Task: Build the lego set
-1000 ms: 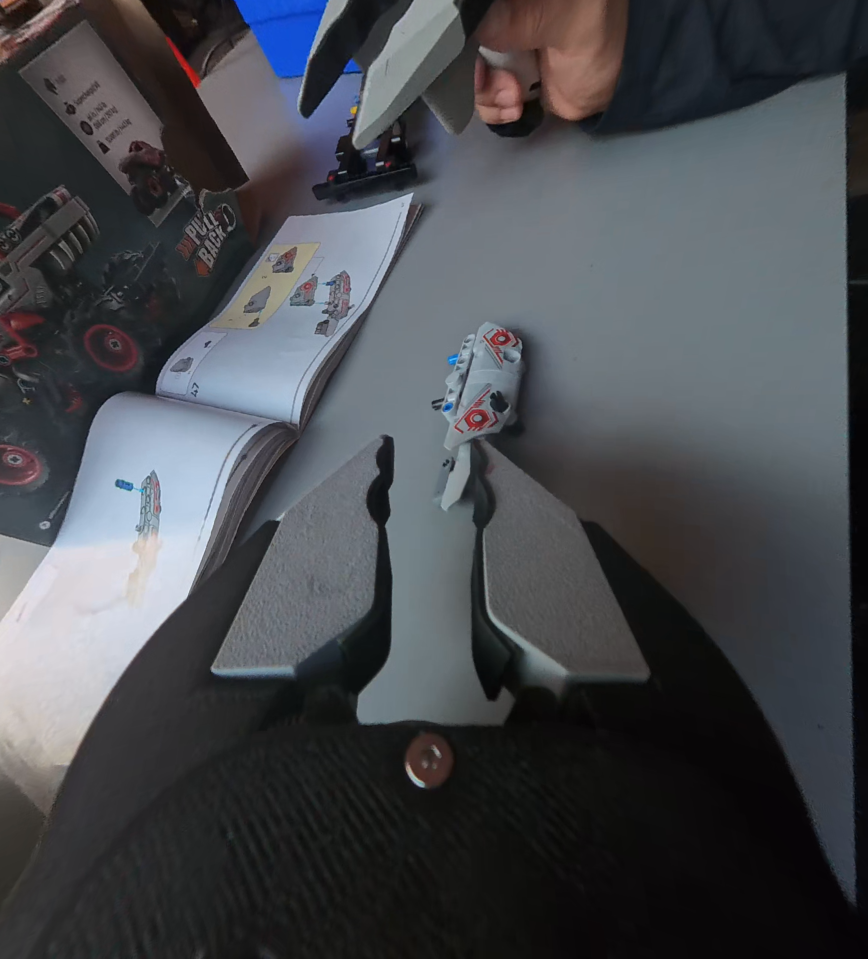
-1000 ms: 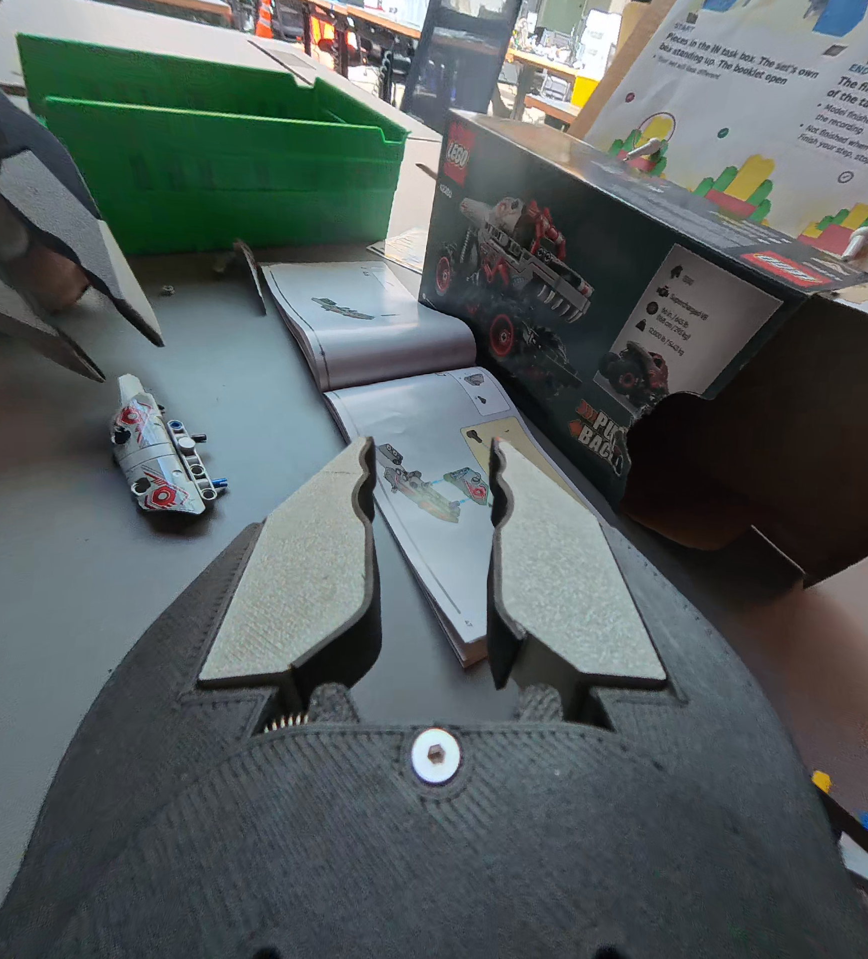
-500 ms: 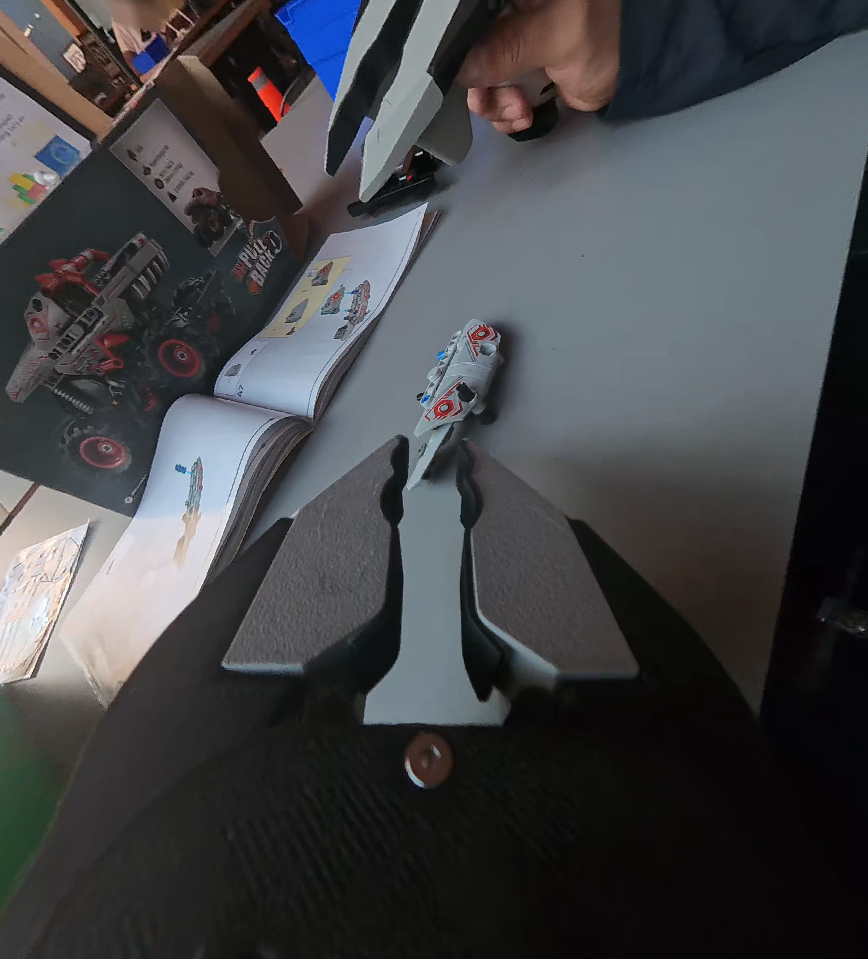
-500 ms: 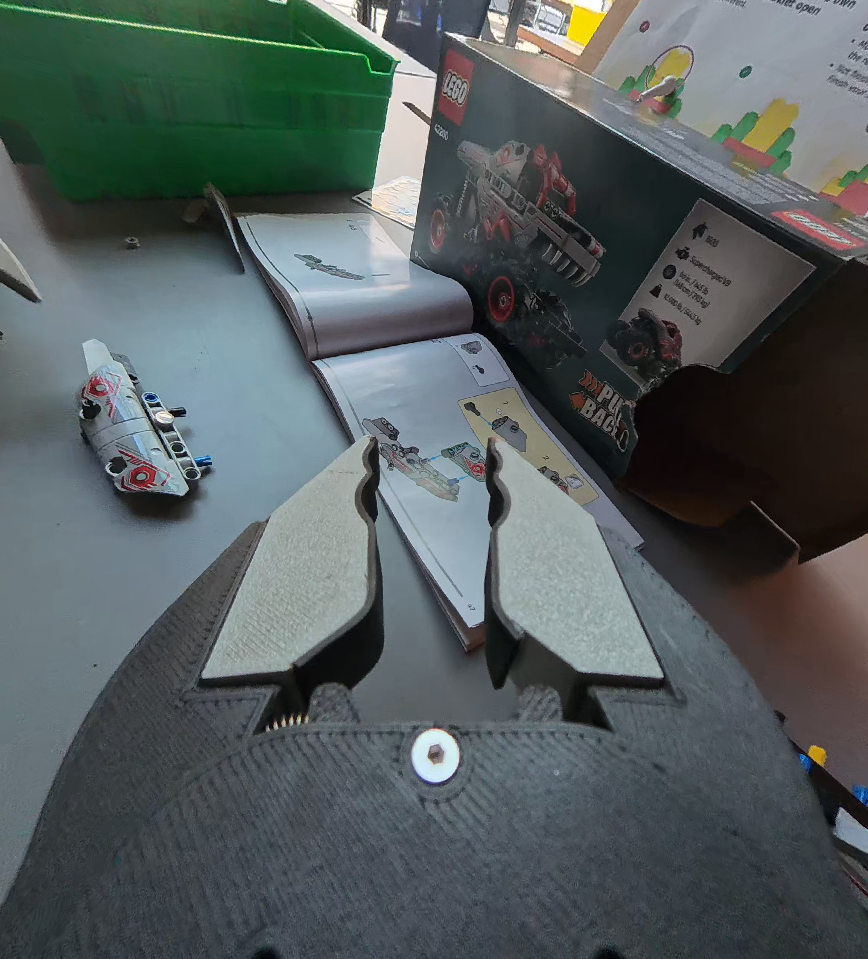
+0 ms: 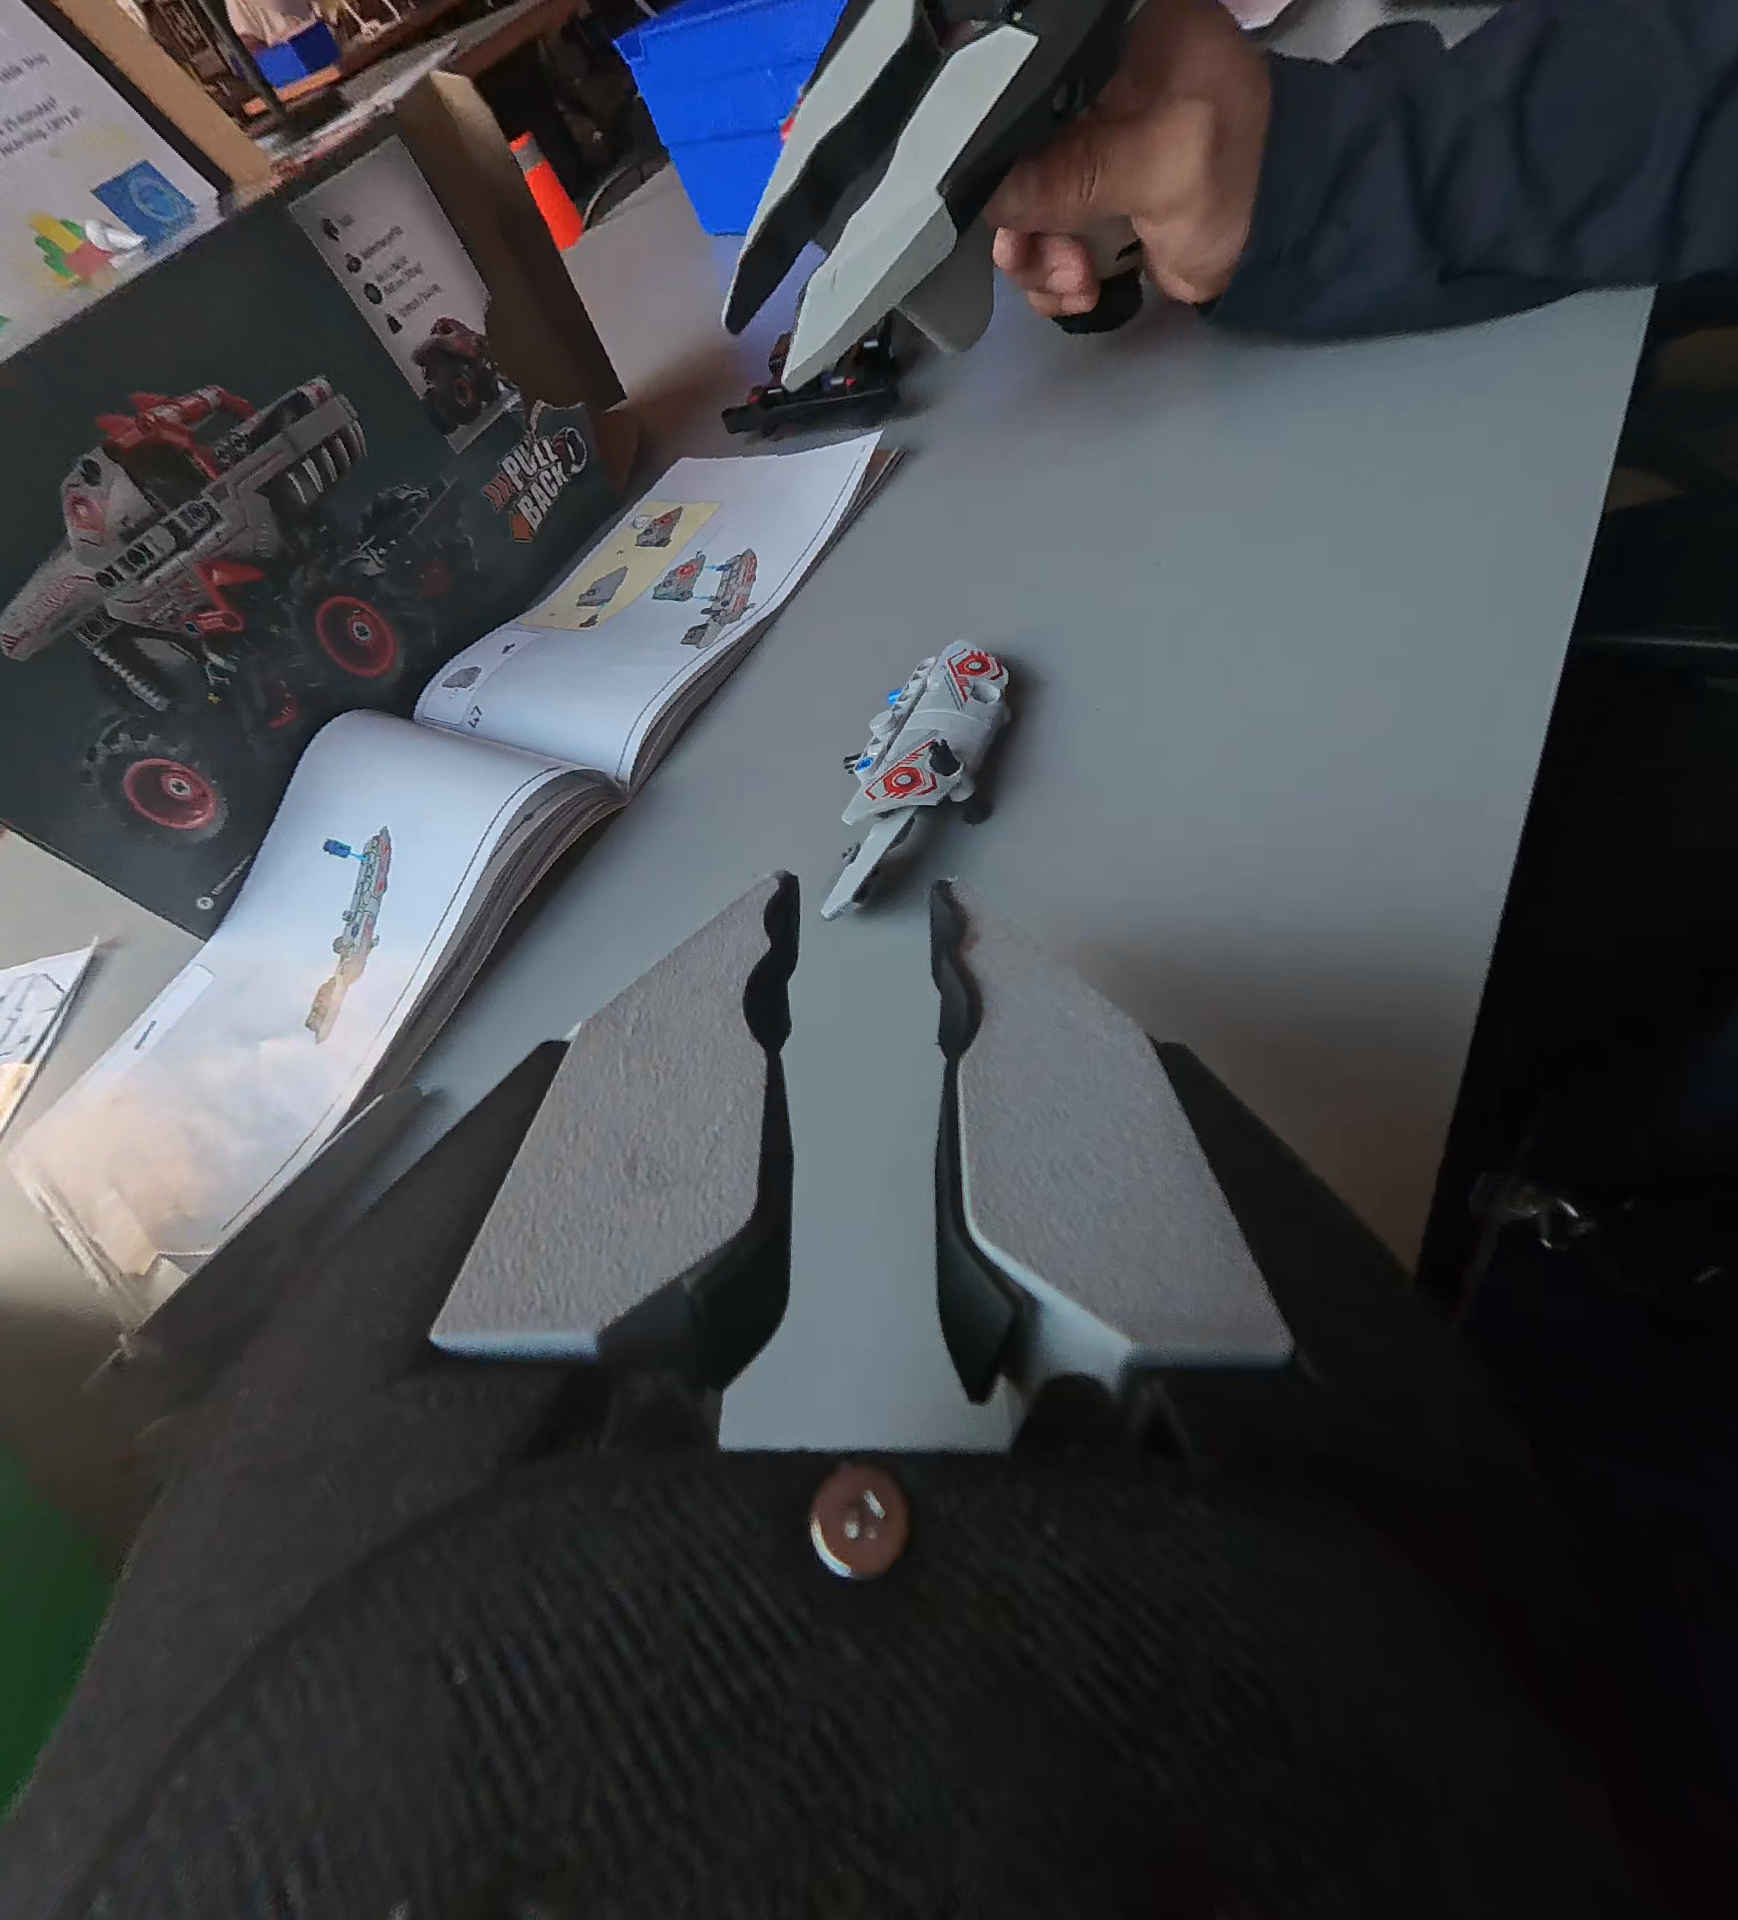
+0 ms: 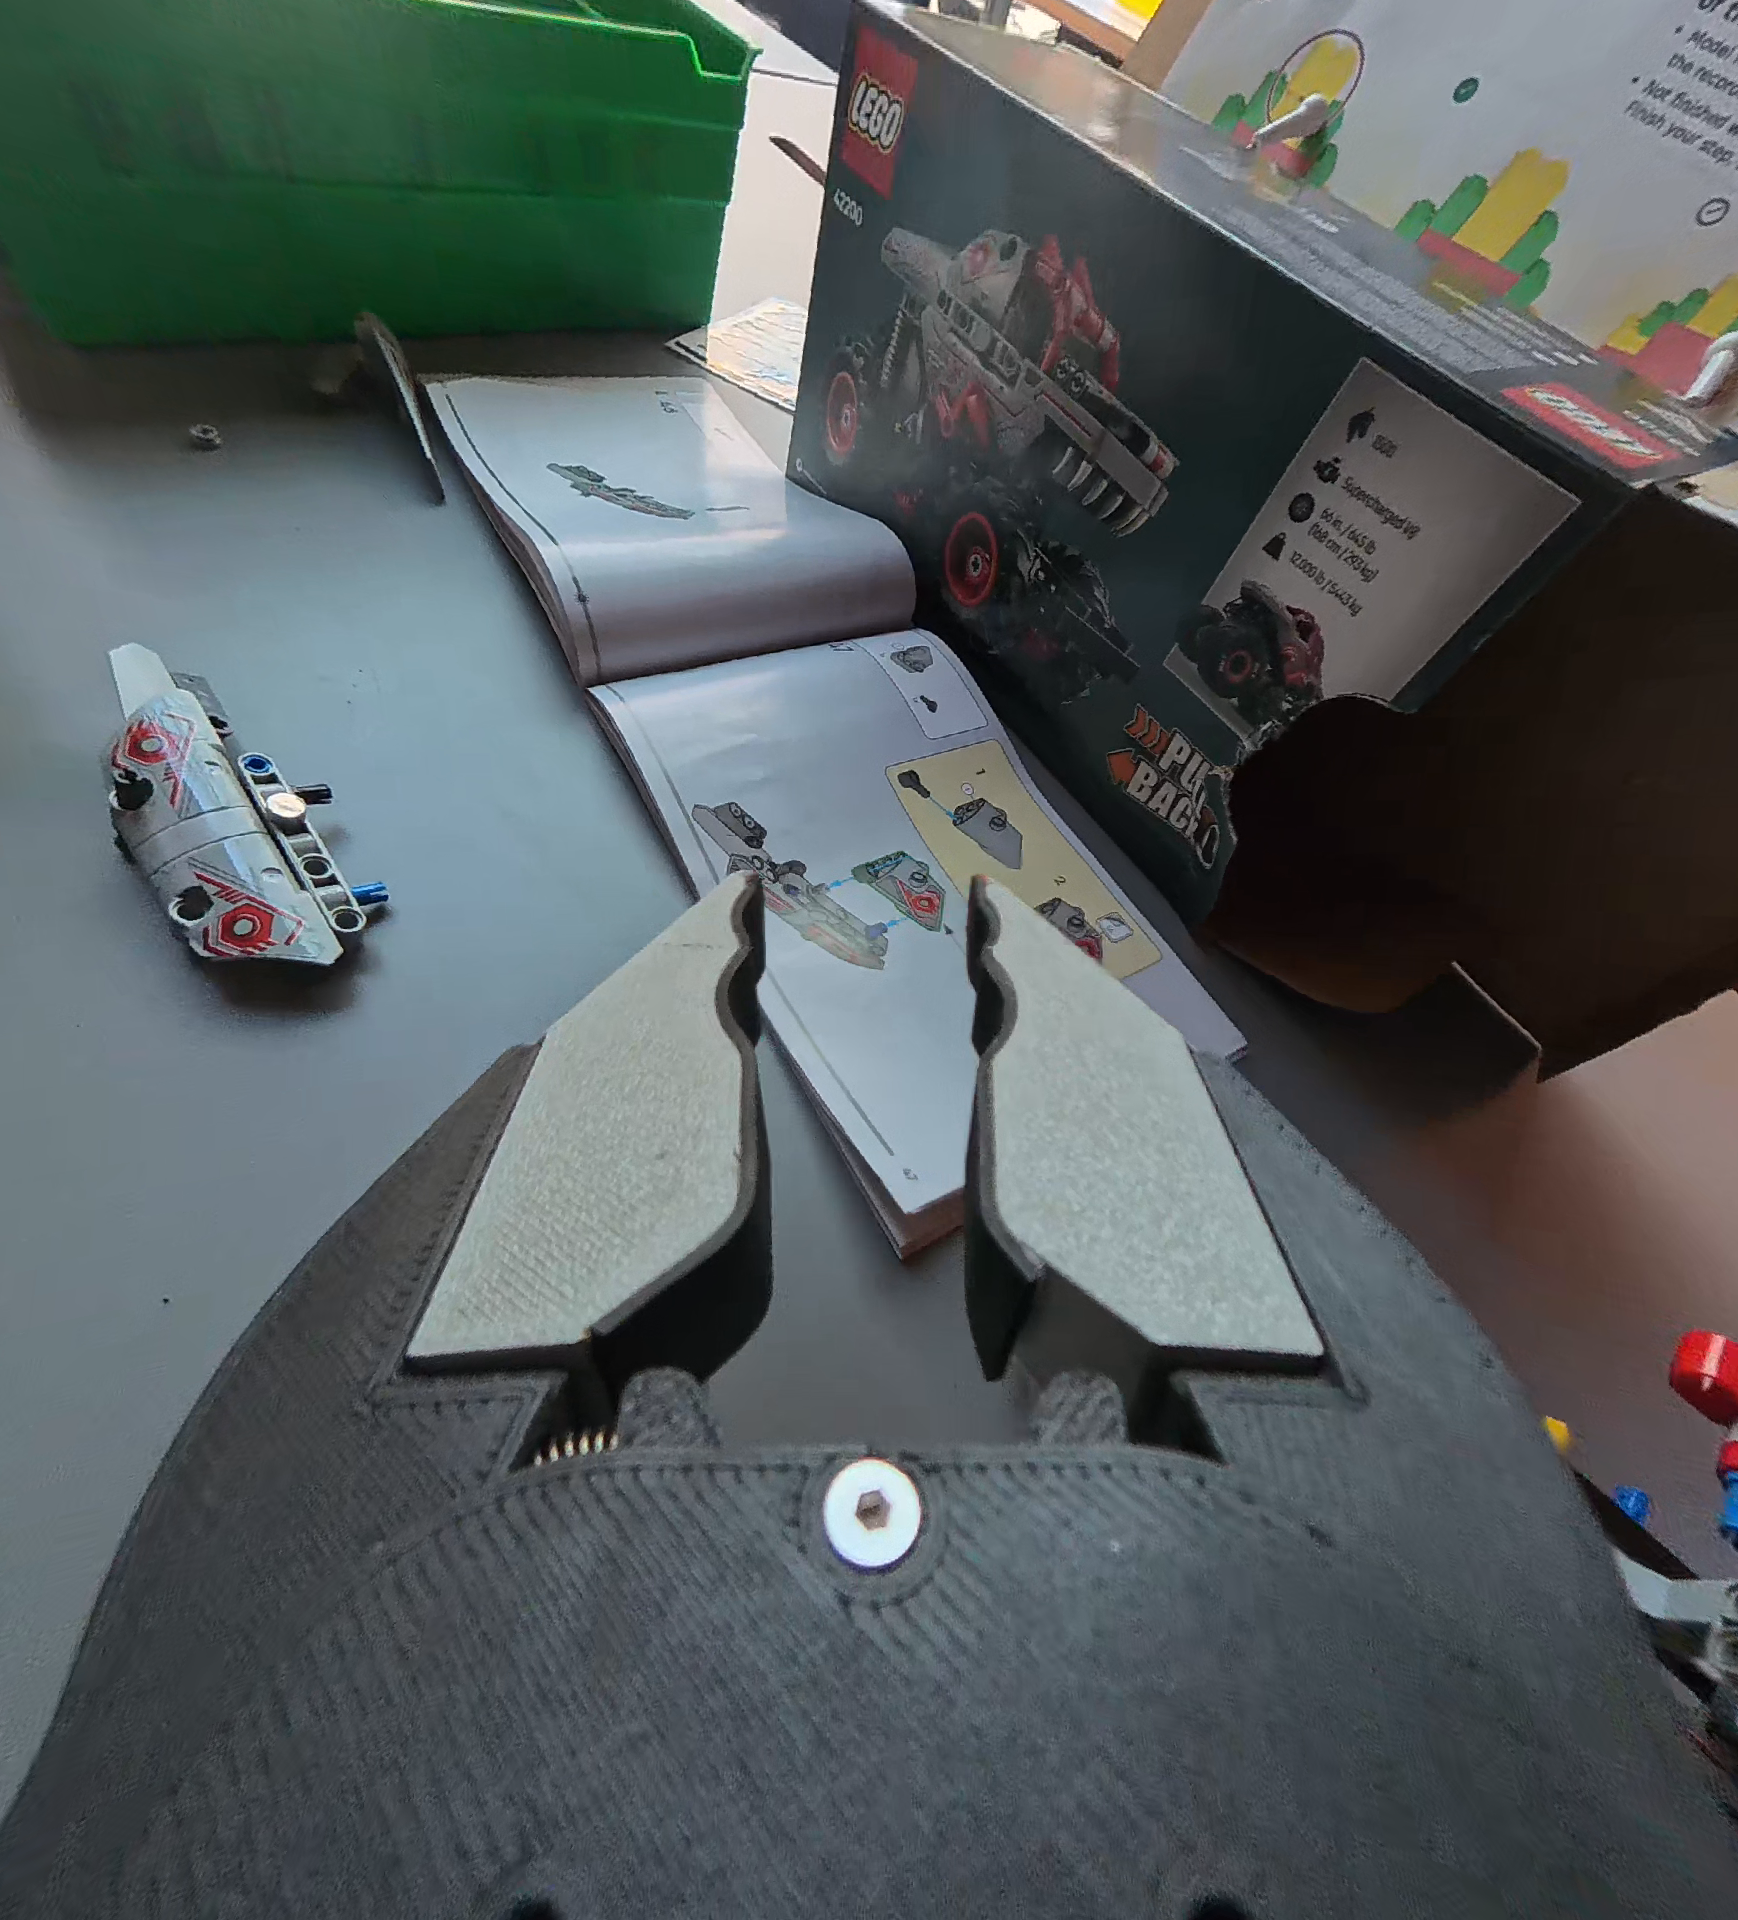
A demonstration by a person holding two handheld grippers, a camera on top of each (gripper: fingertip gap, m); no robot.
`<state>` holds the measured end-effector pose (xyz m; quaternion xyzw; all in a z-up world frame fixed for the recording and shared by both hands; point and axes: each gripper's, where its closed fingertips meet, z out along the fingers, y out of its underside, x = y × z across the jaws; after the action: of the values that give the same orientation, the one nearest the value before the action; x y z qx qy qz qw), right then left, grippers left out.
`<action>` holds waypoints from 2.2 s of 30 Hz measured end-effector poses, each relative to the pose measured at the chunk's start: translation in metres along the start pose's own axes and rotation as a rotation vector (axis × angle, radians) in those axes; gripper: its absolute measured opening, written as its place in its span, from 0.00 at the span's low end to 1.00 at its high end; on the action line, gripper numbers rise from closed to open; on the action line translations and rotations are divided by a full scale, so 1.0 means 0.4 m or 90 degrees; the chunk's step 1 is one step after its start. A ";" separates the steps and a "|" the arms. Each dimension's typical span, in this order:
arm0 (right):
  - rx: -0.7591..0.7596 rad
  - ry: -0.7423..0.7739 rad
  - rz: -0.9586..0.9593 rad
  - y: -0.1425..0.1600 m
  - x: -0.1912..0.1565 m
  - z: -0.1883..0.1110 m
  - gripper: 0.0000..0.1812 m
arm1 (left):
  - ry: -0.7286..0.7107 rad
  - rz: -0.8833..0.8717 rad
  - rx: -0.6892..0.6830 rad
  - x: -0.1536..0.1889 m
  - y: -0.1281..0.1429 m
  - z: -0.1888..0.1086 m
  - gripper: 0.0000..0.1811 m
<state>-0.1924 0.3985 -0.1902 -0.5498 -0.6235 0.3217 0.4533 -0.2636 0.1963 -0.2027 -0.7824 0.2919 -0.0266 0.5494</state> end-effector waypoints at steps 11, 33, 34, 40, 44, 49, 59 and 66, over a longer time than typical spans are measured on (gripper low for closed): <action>-0.001 0.020 0.012 -0.004 0.016 -0.007 0.18 | -0.005 0.012 0.029 -0.001 -0.013 -0.010 0.12; -0.046 0.048 0.026 0.034 0.040 0.011 0.16 | -0.021 0.005 0.056 -0.021 -0.023 -0.017 0.11; -0.047 0.051 0.026 0.034 0.041 0.011 0.16 | -0.021 0.002 0.058 -0.022 -0.024 -0.018 0.11; -0.051 0.054 0.014 0.033 0.037 0.011 0.16 | -0.017 -0.004 0.055 -0.023 -0.021 -0.016 0.11; -0.049 0.053 0.010 0.030 0.034 0.010 0.15 | -0.017 -0.005 0.052 -0.024 -0.020 -0.015 0.12; -0.040 0.059 0.009 0.022 0.038 0.002 0.15 | -0.012 -0.012 0.048 -0.025 -0.018 -0.012 0.12; -0.024 0.032 -0.012 0.007 0.016 -0.005 0.15 | 0.005 -0.013 -0.014 -0.018 0.010 0.015 0.13; -0.040 0.046 -0.060 0.007 0.005 -0.004 0.15 | -0.003 -0.003 -0.015 -0.018 0.010 0.015 0.13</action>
<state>-0.1897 0.4007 -0.1916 -0.5449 -0.6420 0.2602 0.4725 -0.2692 0.2041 -0.2065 -0.7899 0.2888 -0.0226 0.5405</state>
